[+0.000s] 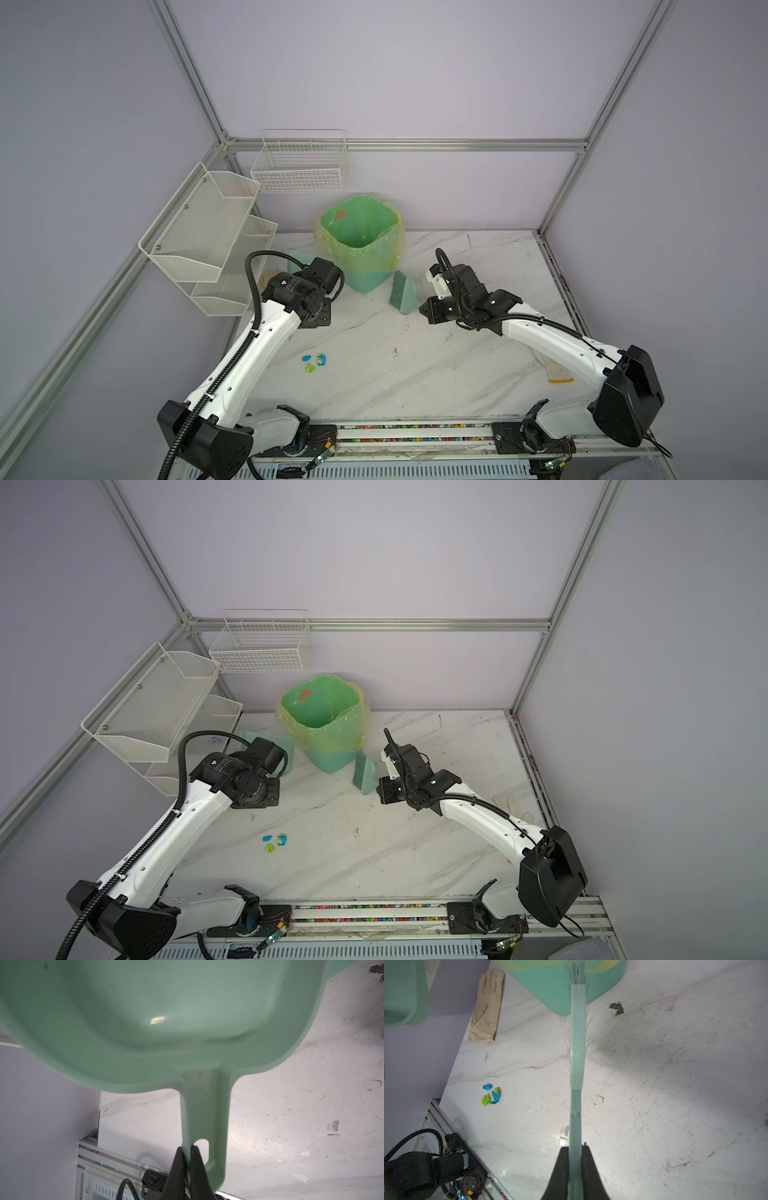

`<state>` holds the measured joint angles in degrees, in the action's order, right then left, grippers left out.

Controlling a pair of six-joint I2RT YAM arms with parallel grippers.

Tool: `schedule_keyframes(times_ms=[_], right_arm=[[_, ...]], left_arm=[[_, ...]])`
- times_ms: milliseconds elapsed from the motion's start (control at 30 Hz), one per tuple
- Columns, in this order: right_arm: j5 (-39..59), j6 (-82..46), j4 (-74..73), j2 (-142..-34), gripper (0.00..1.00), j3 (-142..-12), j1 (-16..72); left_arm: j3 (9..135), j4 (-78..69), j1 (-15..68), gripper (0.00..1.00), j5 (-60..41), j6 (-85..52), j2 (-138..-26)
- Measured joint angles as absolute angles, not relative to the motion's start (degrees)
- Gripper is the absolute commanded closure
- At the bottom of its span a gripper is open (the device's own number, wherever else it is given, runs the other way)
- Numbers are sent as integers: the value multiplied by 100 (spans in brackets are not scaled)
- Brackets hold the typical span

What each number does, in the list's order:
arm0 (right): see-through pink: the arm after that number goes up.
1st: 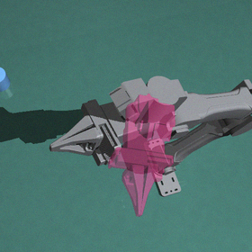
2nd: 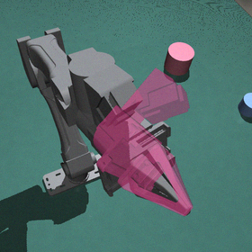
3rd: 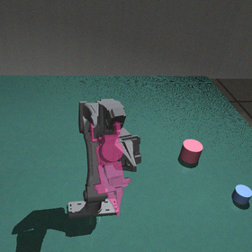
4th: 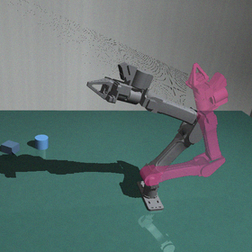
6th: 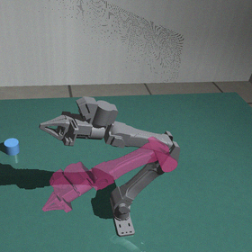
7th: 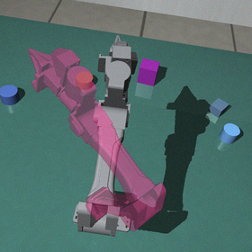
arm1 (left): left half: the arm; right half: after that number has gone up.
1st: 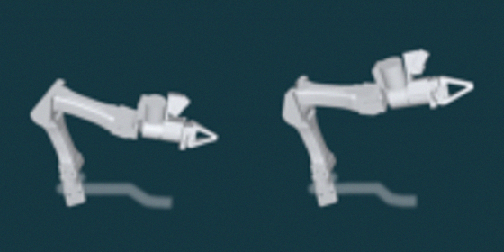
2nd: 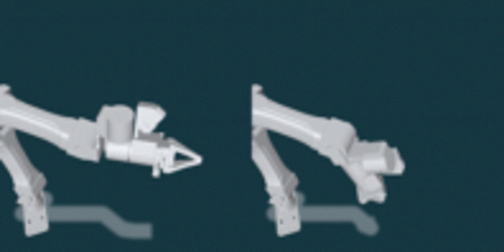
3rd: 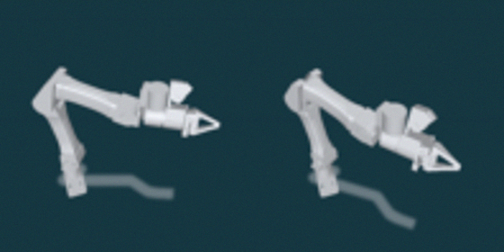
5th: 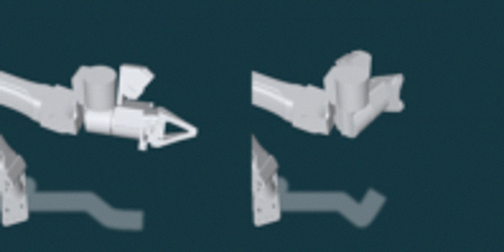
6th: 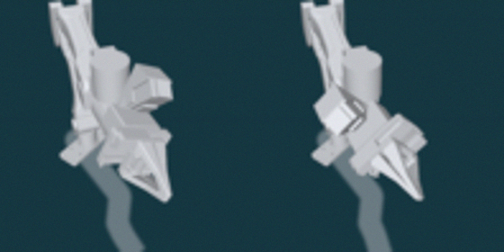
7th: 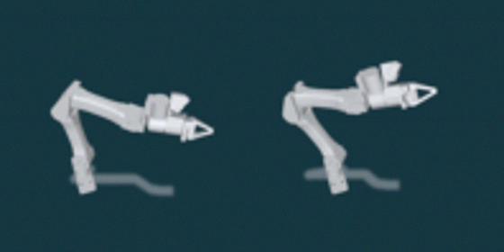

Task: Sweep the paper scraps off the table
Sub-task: 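Bring the empty dustpan back down from the bin with the left gripper, then lower the dustpan near the scraps with the left while the right moves the brush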

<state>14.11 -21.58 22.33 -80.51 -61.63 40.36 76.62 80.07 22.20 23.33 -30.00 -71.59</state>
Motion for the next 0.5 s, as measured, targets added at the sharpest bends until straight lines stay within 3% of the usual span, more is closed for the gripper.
schedule_keyframes(times_ms=[500], right_arm=[[2244,-2810,1332,-8051,100,-5588,4038]], left_arm=[[7249,7439,1931,100,2121,-2980,-7426]])
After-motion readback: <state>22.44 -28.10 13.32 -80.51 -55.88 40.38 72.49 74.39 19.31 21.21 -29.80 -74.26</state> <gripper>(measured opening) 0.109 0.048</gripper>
